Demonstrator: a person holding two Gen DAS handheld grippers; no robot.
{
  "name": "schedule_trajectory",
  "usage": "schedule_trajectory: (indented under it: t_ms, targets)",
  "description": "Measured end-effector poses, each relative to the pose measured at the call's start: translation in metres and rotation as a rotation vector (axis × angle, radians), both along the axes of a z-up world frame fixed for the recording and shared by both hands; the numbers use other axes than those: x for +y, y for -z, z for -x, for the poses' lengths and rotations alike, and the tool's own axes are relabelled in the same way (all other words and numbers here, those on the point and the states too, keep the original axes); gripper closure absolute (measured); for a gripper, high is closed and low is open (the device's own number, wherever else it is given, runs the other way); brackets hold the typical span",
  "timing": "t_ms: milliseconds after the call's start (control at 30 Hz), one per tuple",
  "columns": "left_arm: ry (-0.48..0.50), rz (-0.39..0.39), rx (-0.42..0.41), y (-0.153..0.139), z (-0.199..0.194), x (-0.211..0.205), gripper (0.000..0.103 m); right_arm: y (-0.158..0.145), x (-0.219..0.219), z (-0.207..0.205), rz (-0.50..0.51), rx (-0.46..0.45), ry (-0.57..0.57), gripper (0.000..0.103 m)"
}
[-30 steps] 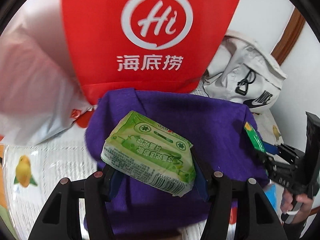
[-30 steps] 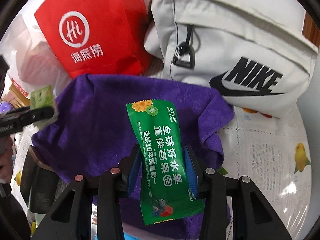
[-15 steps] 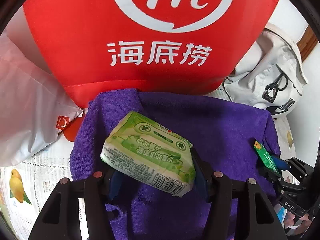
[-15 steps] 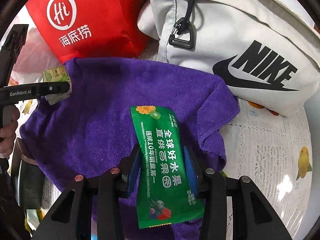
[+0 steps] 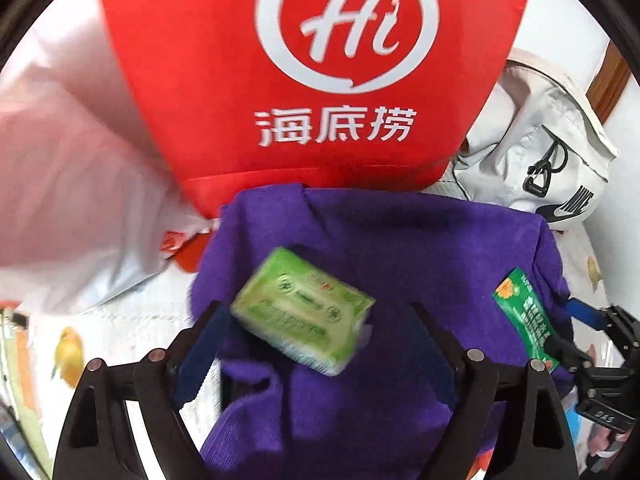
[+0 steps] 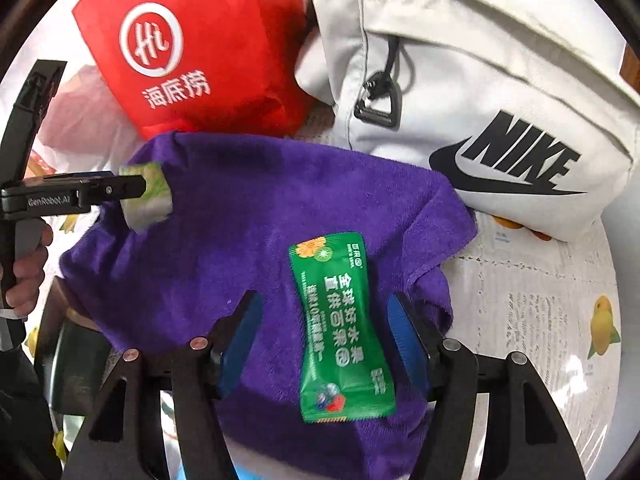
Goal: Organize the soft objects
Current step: 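Move the left tool to the yellow pouch while the right tool reaches the white tissue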
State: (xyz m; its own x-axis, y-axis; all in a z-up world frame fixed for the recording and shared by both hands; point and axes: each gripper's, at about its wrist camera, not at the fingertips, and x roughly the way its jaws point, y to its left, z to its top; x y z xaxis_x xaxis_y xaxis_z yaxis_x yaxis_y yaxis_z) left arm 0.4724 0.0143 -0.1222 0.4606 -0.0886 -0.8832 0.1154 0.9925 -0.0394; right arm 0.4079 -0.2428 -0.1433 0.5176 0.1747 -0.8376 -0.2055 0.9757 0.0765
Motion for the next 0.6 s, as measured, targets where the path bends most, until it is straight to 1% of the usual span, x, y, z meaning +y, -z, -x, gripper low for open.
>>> schedule_trajectory:
  t_ms: [67,133,200,267,333,367,500,567,600]
  targets:
    - [0.000,-0.010,-0.037,-0.010,0.016,0.002,0.015,-0.007,0.000,0.009,0.001,-0.012,-0.004,0.038]
    - [0.004,-0.001,-0.071,-0.021,0.034,0.003,0.015,-0.016,0.001,0.023,0.004,-0.036,-0.006,0.038]
    - [0.014,0.019,-0.104,-0.032,0.050,0.005,0.015,-0.023,0.008,0.033,0.002,-0.061,-0.010,0.038]
    - [0.031,0.063,-0.169,-0.047,0.074,0.008,0.015,-0.031,0.011,0.049,-0.004,-0.083,-0.011,0.038]
    - [0.022,0.082,-0.225,-0.063,0.098,0.011,0.015,-0.035,0.016,0.062,-0.004,-0.102,-0.018,0.038]
    - [0.016,0.079,-0.246,-0.070,0.109,0.013,0.015,-0.040,0.018,0.073,0.000,-0.122,-0.020,0.038]
    - [-0.008,0.070,-0.268,-0.082,0.146,0.015,0.015,-0.046,0.025,0.110,-0.009,-0.162,-0.032,0.038]
    - [-0.024,0.048,-0.249,-0.085,0.168,0.018,0.015,-0.048,0.028,0.128,-0.036,-0.174,-0.027,0.038]
    - [-0.023,0.045,-0.247,-0.082,0.172,0.016,0.015,-0.049,0.027,0.138,-0.052,-0.172,-0.026,0.038]
